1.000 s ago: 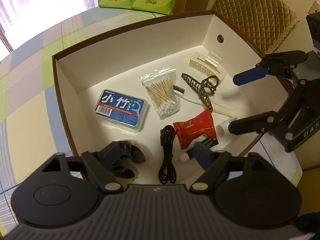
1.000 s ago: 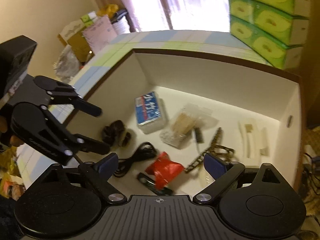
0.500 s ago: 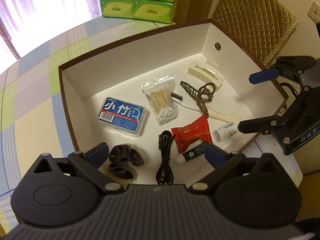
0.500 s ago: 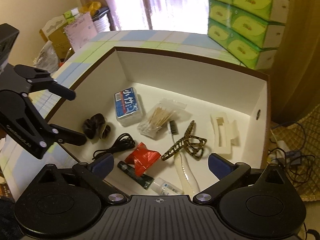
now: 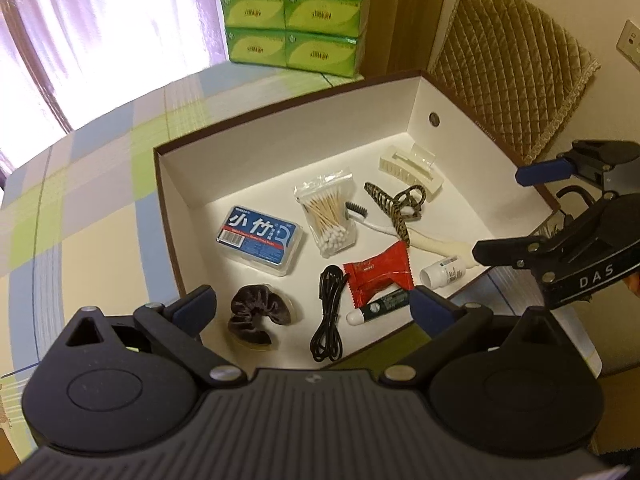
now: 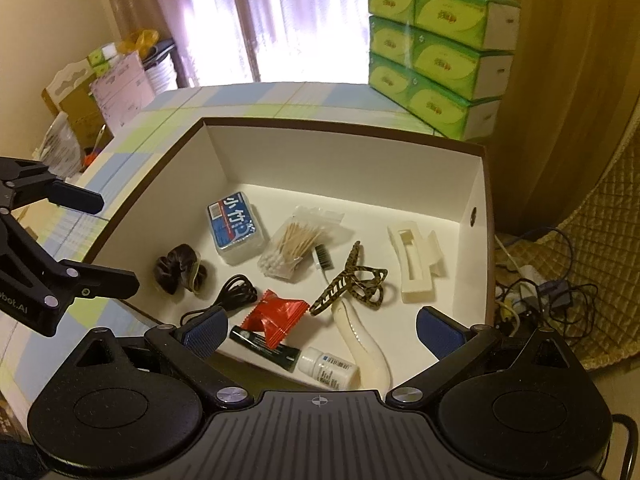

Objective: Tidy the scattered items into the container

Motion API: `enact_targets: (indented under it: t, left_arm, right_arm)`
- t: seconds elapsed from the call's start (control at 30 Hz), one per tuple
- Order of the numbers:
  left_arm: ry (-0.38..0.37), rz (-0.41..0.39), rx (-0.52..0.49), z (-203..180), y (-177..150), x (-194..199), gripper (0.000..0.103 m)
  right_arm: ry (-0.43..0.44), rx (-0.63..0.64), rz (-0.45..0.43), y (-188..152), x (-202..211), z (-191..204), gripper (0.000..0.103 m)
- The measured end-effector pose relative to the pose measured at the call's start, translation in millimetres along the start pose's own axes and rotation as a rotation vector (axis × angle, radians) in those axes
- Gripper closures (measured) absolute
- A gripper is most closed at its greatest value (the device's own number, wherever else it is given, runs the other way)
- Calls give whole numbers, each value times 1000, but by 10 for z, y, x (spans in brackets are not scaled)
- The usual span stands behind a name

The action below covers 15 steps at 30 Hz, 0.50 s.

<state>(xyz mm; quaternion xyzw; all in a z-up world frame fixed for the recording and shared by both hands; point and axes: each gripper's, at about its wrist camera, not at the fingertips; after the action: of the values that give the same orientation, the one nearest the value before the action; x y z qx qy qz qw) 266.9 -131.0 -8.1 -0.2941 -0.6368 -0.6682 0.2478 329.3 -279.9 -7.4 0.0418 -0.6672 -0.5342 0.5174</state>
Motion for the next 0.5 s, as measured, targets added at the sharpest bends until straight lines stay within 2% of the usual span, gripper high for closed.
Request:
enact_targets:
  t: [0.23,0.5]
  left_arm:
    - [63,-75,-1,-113,-80,266,1]
    - [140,-109,-1,-198,-254,447,1]
  right_arm:
    - [-36,3,-20,-94,116,139,0]
    - [-40,-35,-37,-217,254,274,0]
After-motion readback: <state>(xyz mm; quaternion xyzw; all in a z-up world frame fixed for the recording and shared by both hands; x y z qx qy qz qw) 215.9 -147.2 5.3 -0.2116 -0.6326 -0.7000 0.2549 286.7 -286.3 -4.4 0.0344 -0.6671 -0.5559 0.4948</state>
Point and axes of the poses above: each gripper's, at about its wrist camera, not at the fingertips, and x roughly against the way its jaws point, z to its left, y to its top, and after that the axes turned 13 degrees about -z, right-handed
